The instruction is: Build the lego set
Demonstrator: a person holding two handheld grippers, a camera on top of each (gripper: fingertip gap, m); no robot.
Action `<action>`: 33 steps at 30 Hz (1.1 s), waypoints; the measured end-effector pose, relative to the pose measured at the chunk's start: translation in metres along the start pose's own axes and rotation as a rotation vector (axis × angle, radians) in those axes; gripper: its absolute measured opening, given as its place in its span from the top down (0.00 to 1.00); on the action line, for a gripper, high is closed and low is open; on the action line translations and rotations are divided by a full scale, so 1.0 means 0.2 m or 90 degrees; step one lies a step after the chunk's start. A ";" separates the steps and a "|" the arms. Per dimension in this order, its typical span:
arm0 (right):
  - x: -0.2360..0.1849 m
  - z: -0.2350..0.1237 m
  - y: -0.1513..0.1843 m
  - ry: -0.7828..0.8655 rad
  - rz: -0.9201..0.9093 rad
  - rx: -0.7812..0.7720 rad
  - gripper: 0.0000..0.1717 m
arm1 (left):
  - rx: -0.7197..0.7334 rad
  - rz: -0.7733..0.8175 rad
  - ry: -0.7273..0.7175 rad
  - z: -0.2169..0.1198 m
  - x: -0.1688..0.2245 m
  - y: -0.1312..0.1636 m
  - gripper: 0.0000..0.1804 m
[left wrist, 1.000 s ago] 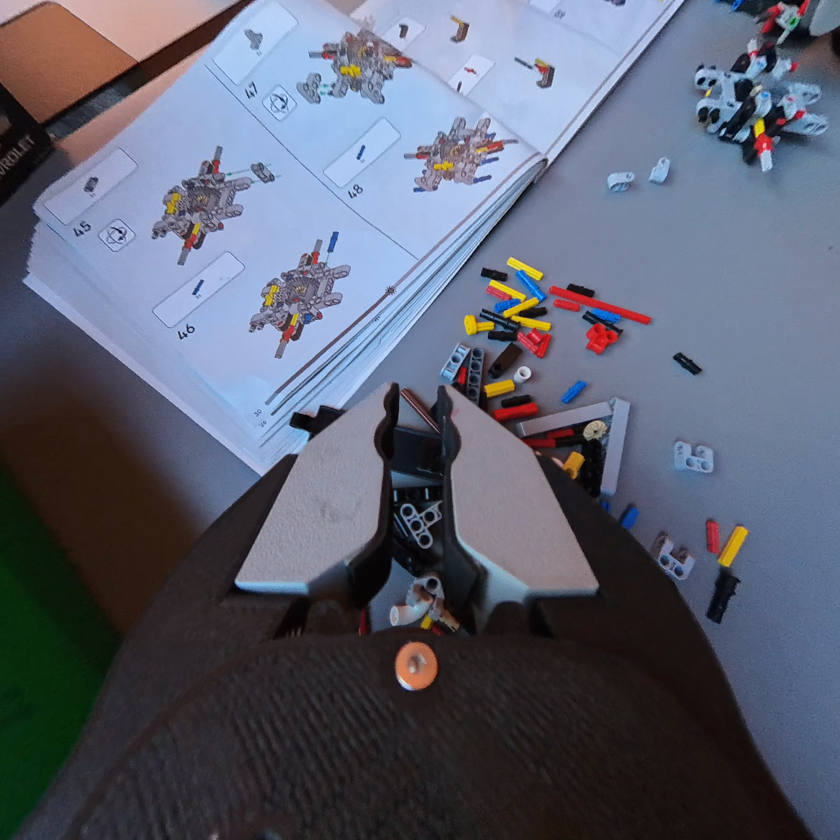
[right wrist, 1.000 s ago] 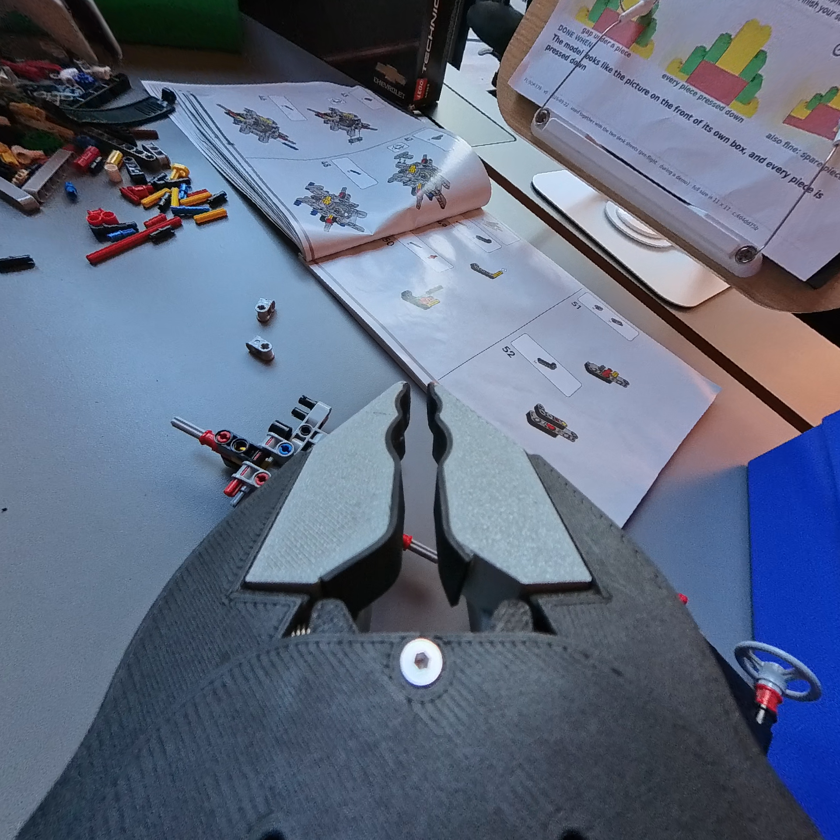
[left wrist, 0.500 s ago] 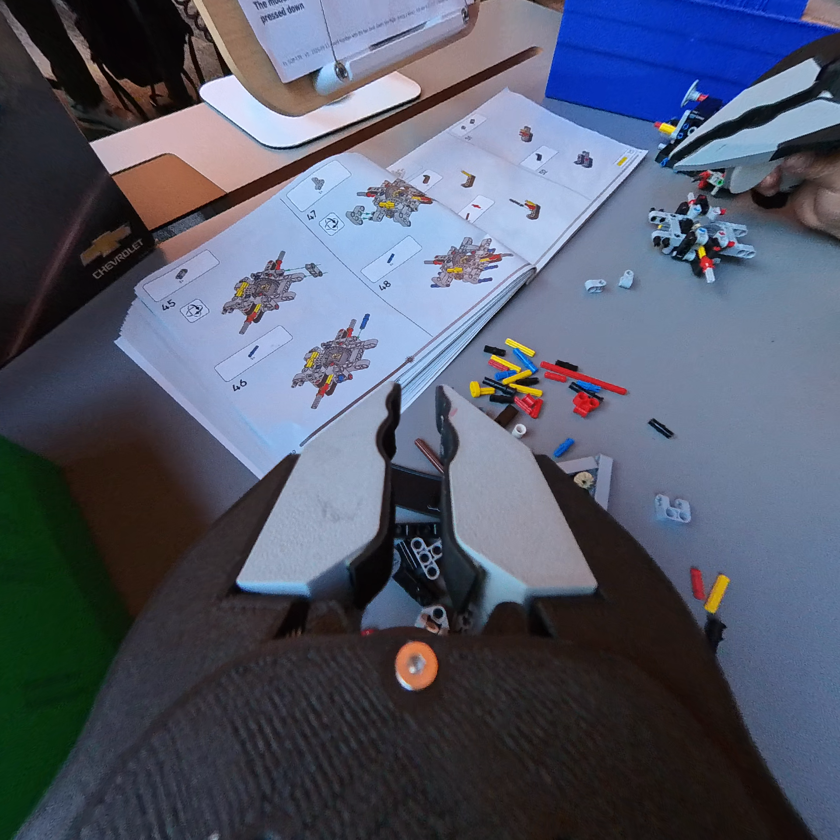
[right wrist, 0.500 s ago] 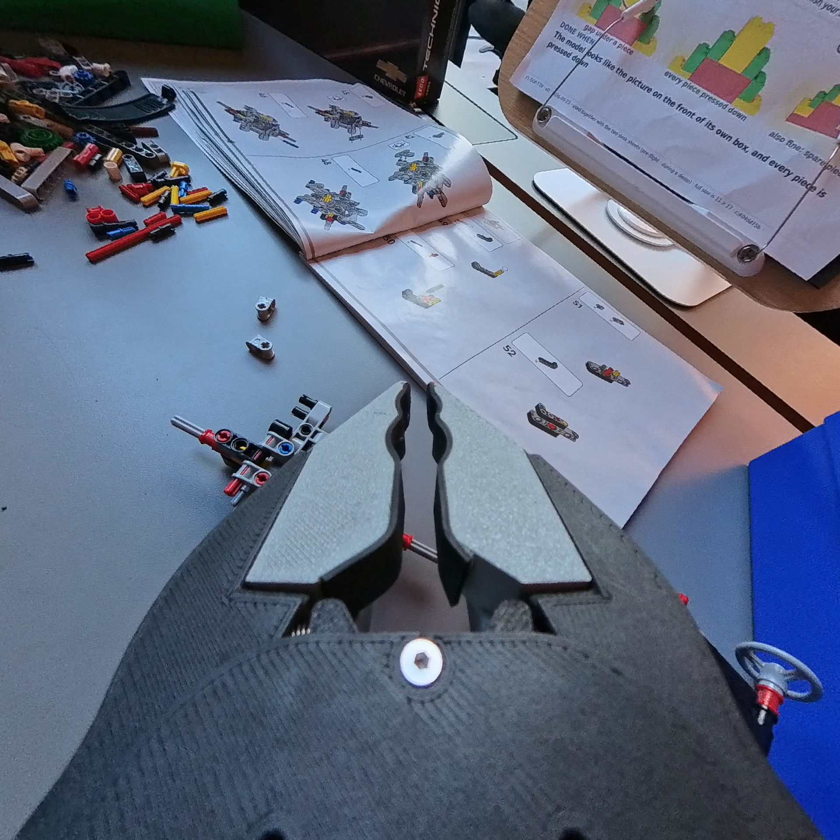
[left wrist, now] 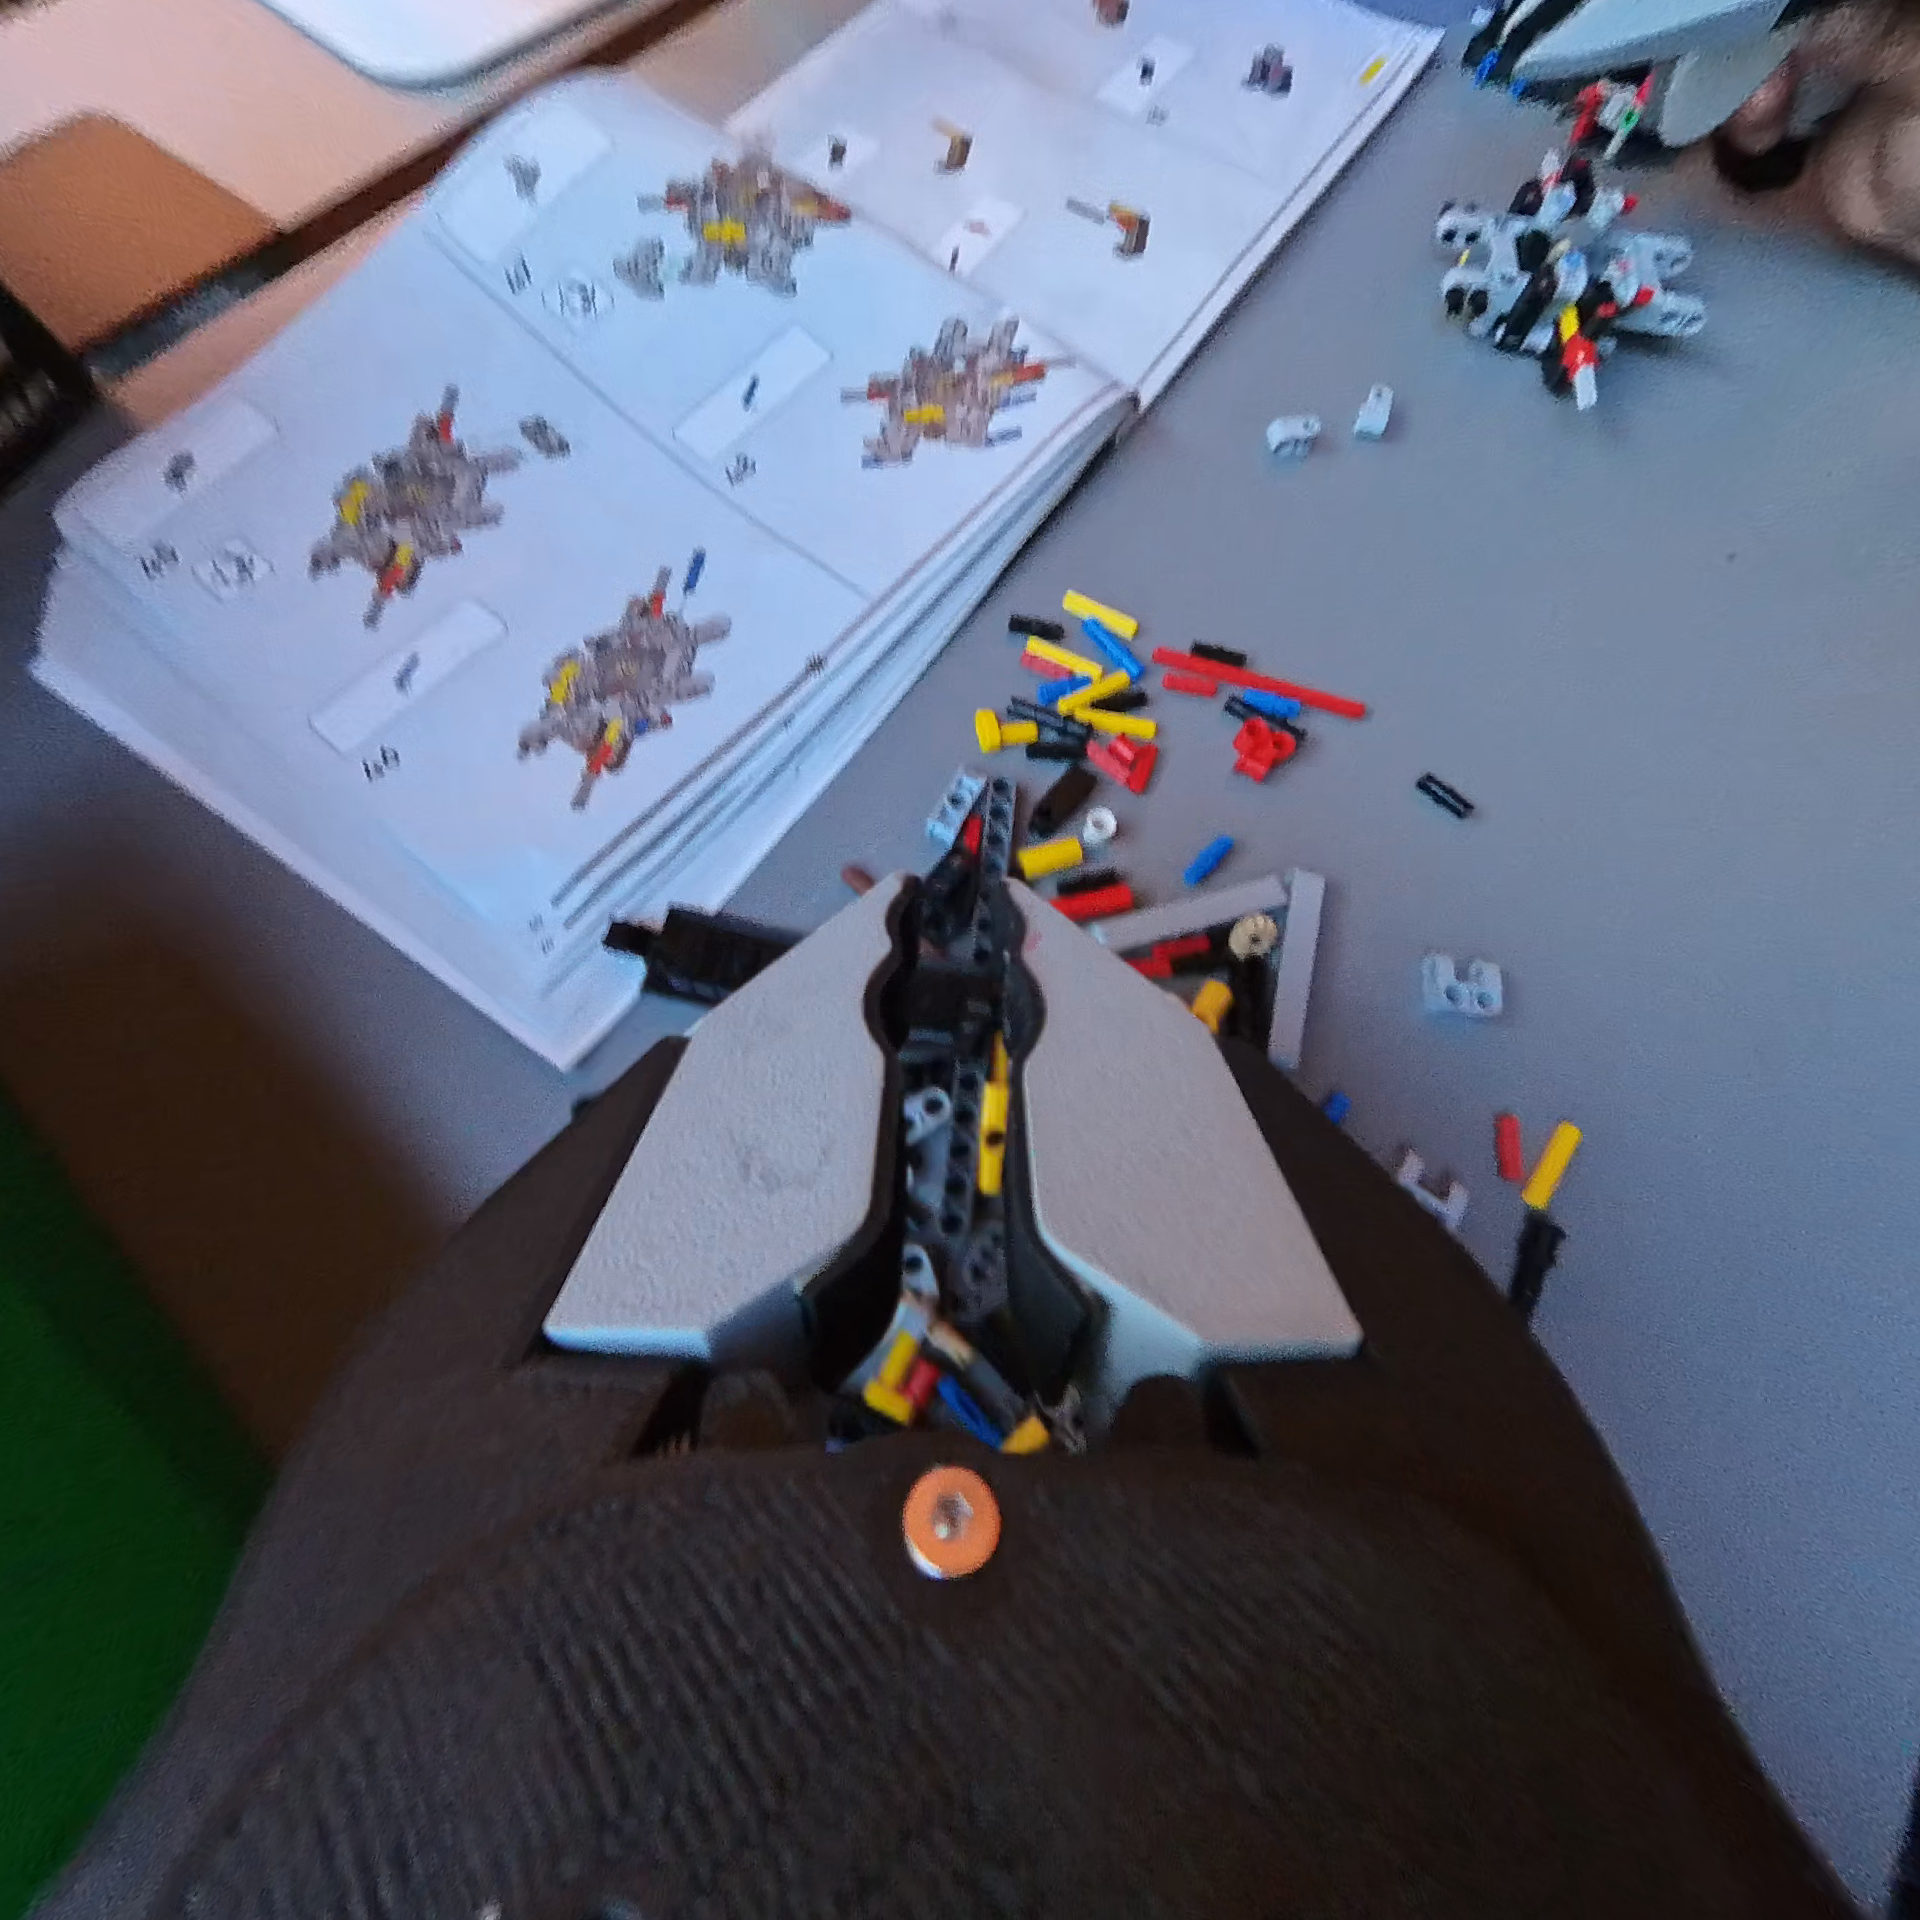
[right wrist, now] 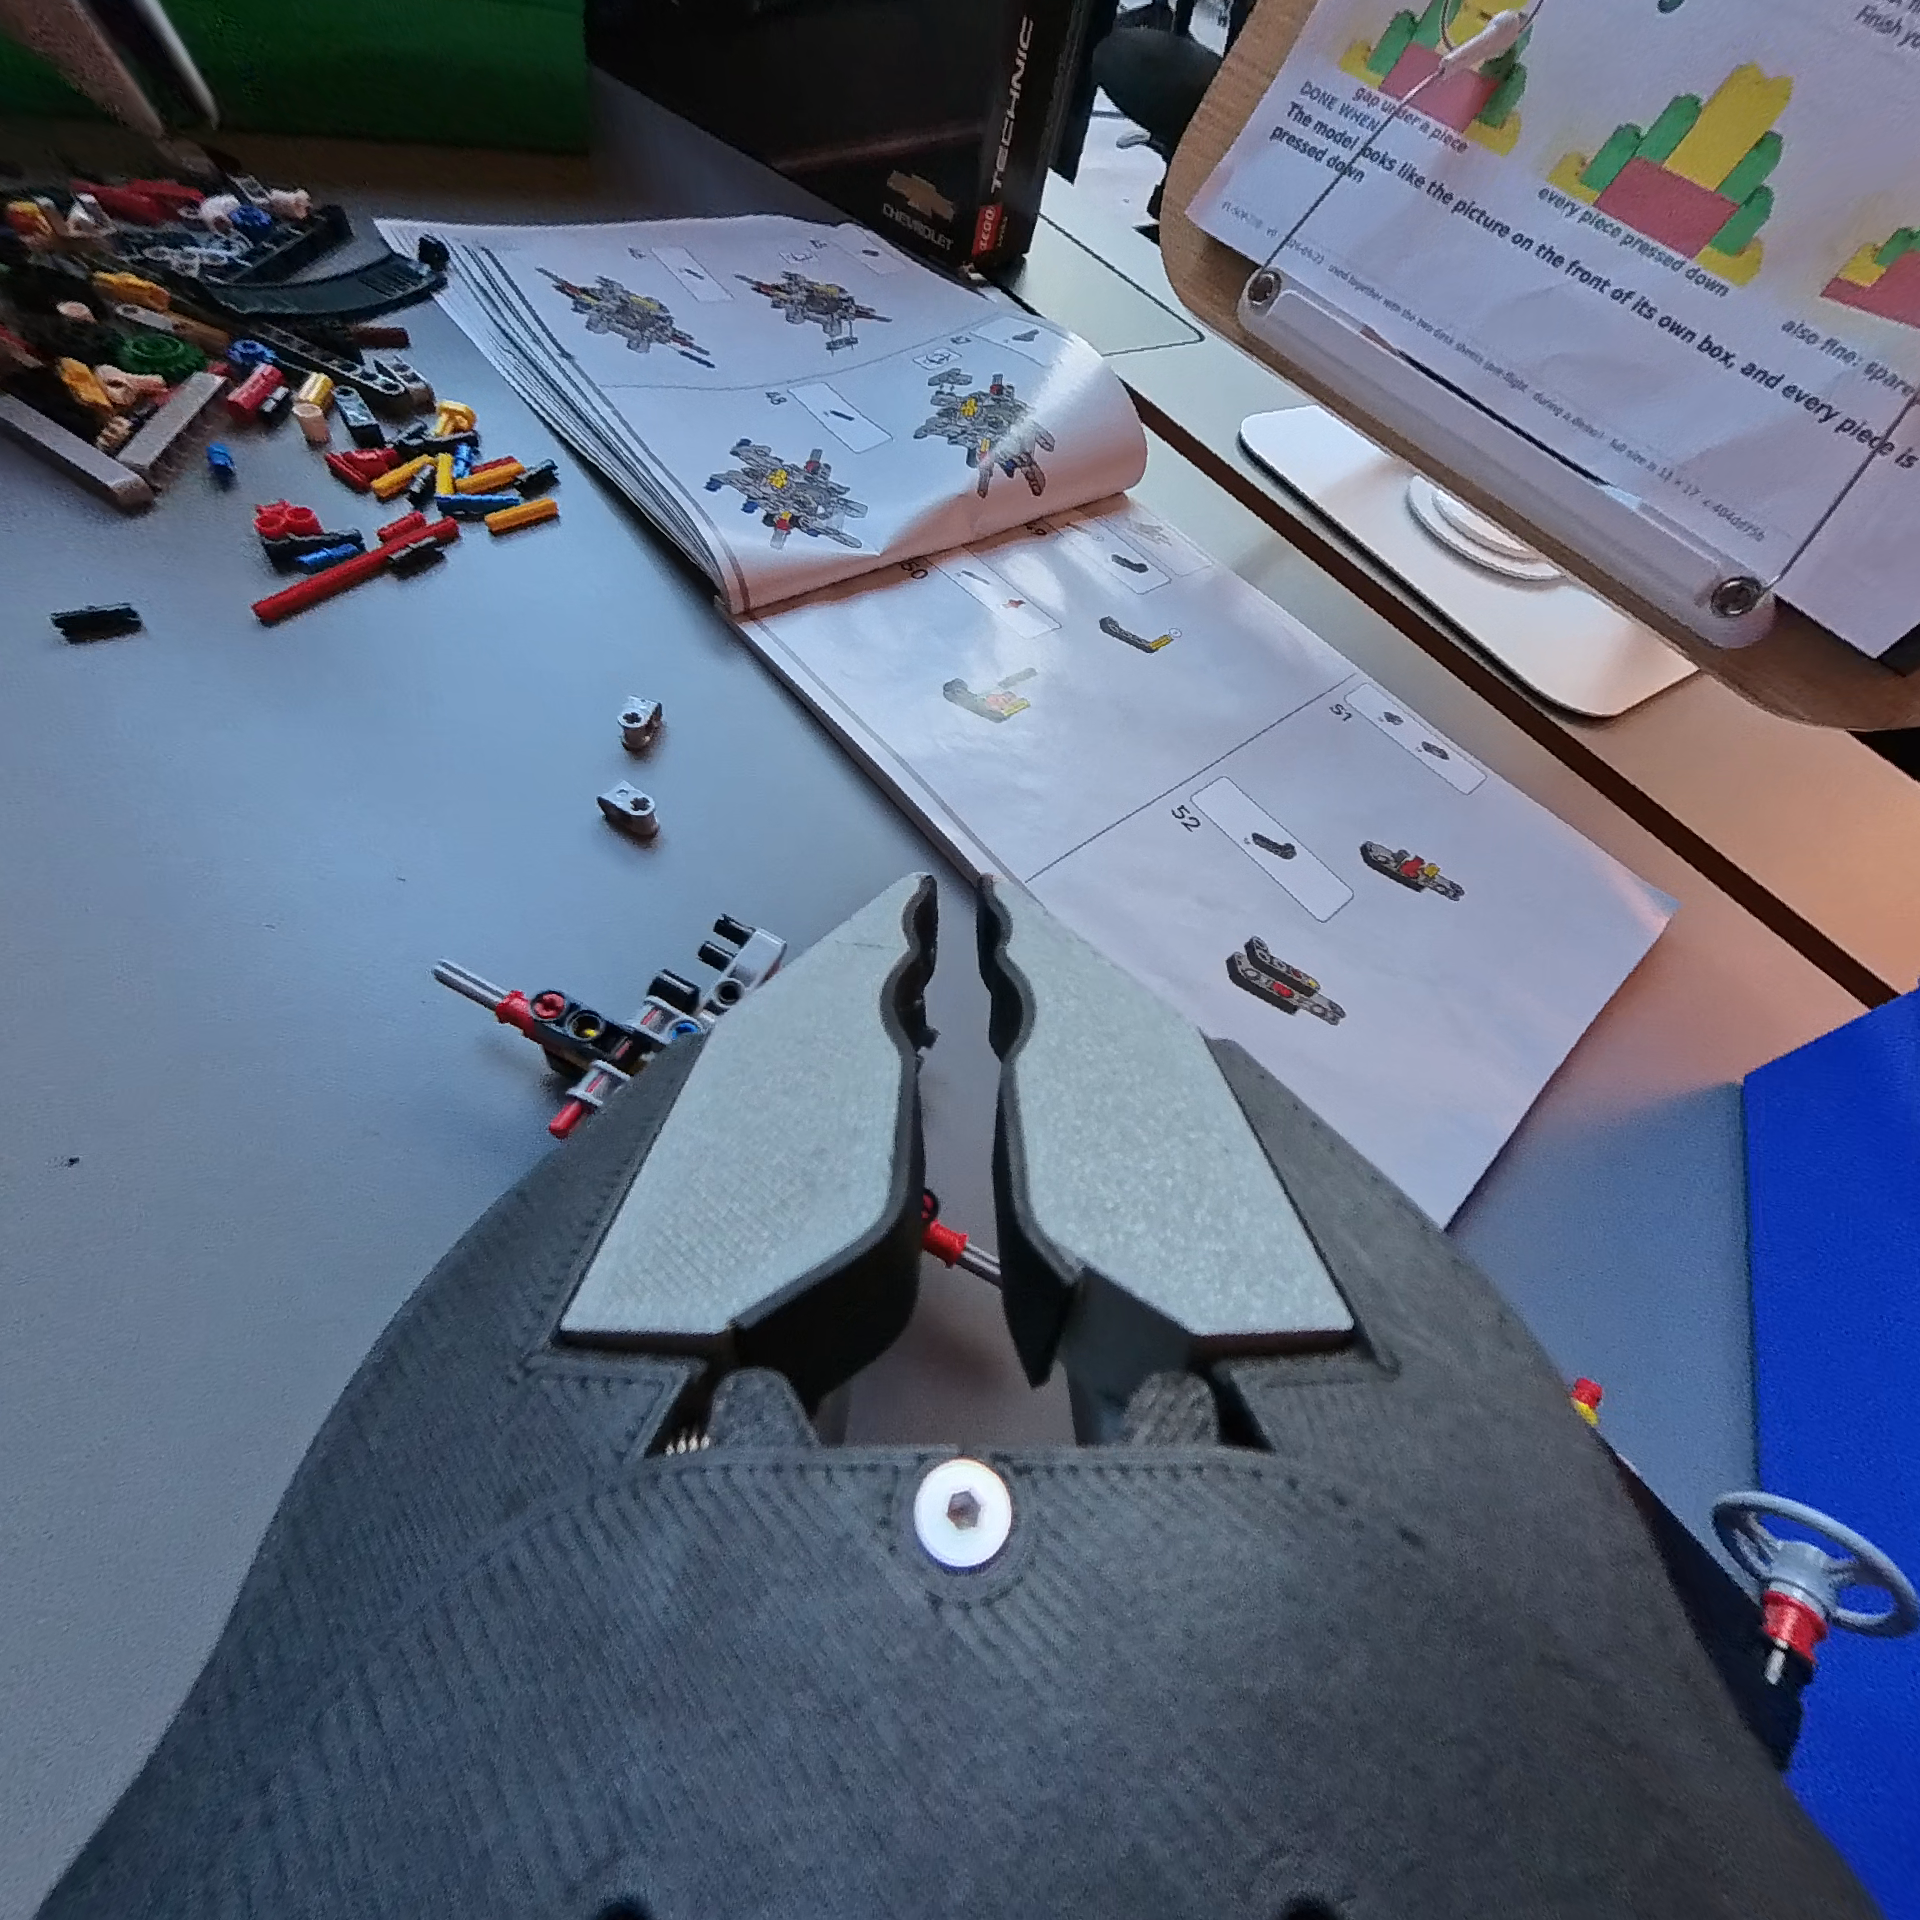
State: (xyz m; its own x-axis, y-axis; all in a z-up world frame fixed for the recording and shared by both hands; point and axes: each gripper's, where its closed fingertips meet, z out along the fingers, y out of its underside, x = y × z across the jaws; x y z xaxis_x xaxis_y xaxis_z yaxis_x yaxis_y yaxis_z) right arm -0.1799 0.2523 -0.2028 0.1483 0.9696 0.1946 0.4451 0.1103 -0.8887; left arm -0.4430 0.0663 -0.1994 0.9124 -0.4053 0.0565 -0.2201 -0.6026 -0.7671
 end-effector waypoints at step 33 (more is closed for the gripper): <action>-0.14 -0.07 -0.12 -0.063 -0.013 0.061 0.98 | -0.311 -0.122 -0.080 -0.17 0.26 0.48 0.96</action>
State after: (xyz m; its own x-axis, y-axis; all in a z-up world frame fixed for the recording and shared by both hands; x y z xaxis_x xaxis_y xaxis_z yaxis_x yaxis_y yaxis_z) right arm -0.1816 0.2195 -0.1812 0.0504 0.9831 0.1761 0.3604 0.1466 -0.9212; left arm -0.4273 -0.0352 -0.2480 0.9797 -0.1893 0.0661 -0.1533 -0.9196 -0.3617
